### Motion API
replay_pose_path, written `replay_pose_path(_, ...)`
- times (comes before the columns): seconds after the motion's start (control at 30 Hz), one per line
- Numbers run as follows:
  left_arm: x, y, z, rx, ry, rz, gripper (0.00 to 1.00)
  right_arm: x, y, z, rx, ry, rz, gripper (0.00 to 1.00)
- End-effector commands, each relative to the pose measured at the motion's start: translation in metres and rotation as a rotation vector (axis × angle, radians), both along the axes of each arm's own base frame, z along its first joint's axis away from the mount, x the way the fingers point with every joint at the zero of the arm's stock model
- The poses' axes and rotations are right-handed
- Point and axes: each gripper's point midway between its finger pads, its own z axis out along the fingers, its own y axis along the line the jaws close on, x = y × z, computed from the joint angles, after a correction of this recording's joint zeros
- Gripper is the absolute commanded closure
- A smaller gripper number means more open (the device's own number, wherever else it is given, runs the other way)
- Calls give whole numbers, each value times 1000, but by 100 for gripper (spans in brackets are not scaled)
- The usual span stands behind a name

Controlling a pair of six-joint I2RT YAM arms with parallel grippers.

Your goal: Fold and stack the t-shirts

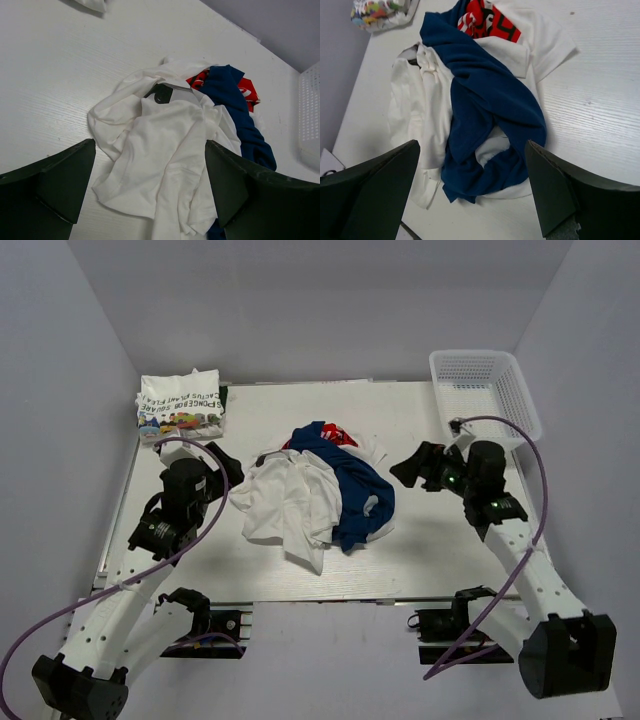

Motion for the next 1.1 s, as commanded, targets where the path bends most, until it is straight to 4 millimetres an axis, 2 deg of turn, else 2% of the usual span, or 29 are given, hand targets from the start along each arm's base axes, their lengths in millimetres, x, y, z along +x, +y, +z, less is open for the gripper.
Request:
replay_pose_path(0.0,-1,-4,2,-10,-17,-21,0,3,38,27,-69,-99,128,9)
replay_pose_path(0.07,-2,1,-1,-5,-6,8,0,5,64,9,-146,-86,173,9)
replay_pose_path(0.1,-3,1,-3,-14,2,14,0,13,76,13,-170,-91,183,9)
replay_pose_path(0.13,-4,4,-5,-5,12,24,0,-7,112,9,-197,-99,282,9)
replay_pose_path(0.17,-4,3,-5,-14,12,27,0,-3,125,-3,-262,-77,316,9)
replay_pose_path(0.2,-4,1,-6,-20,15,12,0,13,131,-9,-327,-73,258,9)
replay_pose_path(0.23,-5,-3,-6,-27,18,-5,0,-6,160,-22,-371,-54,338,9)
replay_pose_path(0.27,-5,-3,-6,-27,18,-5,0,7,172,-51,-459,-21,340,9)
replay_pose_path(0.3,-7,-4,-9,-35,32,-12,0,19,181,-44,-484,-48,302,9)
replay_pose_path(0.33,-10,-4,-12,-46,41,-6,0,16,202,-36,-493,-79,329,9)
replay_pose_path(0.37,-10,-4,-12,-46,41,-6,0,22,207,-42,-523,-82,309,9)
replay_pose_path(0.4,-12,-3,-15,-52,55,0,0,29,216,-73,-576,-38,303,9)
replay_pose_path(0.43,-14,-1,-19,-51,70,13,0,37,236,-55,-550,-85,314,9)
replay_pose_path(0.5,-15,-1,-20,-56,78,17,0,44,250,-92,-602,-46,328,9)
replay_pose_path(0.53,-18,0,-20,-63,81,21,0,53,262,-92,-604,-59,317,9)
replay_pose_path(0.6,-18,-3,-21,-70,85,5,0,51,277,-109,-626,-71,331,9)
replay_pose_path(0.63,-19,-3,-18,-74,75,5,0,57,285,-115,-621,-99,315,9)
replay_pose_path(0.7,-21,-3,-20,-83,75,8,0,48,299,-132,-628,-108,337,9)
replay_pose_path(0.77,-21,-3,-20,-83,75,8,0,43,312,-133,-589,-130,356,9)
replay_pose_path(0.83,-21,-3,-20,-83,75,8,0,39,319,-134,-563,-132,372,16)
replay_pose_path(0.87,-23,-4,-22,-86,78,0,0,40,319,-132,-558,-134,360,33)
replay_pose_path(0.9,-25,-5,-24,-90,80,-8,0,41,318,-113,-523,-169,313,82)
replay_pose_path(0.93,-25,-5,-24,-90,80,-8,0,41,318,-113,-523,-169,313,83)
replay_pose_path(0.97,-25,-5,-20,-97,62,-9,0,41,317,-91,-492,-192,287,97)
replay_pose_path(1.0,-25,-6,-20,-101,63,-17,0,41,319,-81,-479,-195,281,100)
replay_pose_path(1.07,-26,-6,-18,-104,55,-18,0,42,315,-55,-459,-201,262,100)
